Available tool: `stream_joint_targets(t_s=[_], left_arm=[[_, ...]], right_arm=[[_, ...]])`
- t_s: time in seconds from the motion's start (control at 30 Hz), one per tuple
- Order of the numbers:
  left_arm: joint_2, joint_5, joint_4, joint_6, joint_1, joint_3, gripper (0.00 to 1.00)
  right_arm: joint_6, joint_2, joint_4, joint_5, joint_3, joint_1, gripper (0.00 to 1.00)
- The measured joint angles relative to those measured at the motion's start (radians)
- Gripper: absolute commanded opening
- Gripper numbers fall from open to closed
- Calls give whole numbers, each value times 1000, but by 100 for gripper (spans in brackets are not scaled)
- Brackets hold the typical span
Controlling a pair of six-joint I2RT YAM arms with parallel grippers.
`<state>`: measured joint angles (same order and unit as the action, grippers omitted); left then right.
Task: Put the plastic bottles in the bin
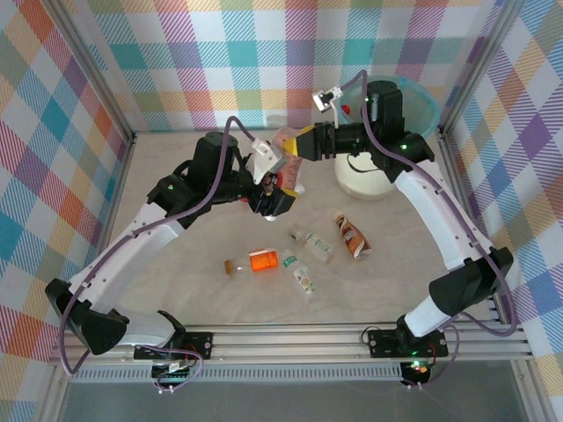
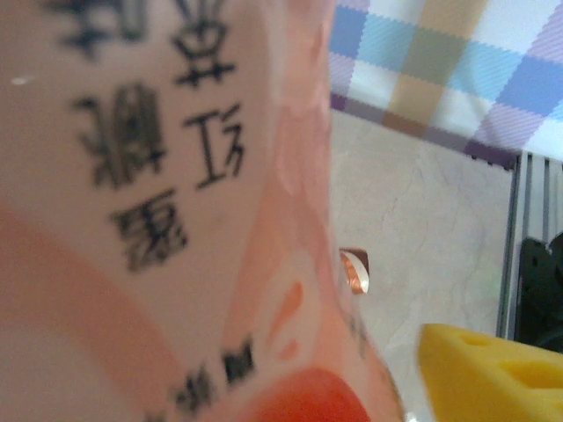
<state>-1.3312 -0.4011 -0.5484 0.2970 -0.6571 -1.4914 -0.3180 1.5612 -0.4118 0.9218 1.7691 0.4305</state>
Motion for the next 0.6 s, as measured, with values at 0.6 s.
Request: stream_joint_targets(t_s=[0.6], left_arm=[[145, 223, 212, -172, 0, 38, 100]], right_arm=[[176, 48, -189, -494, 390, -144, 44]])
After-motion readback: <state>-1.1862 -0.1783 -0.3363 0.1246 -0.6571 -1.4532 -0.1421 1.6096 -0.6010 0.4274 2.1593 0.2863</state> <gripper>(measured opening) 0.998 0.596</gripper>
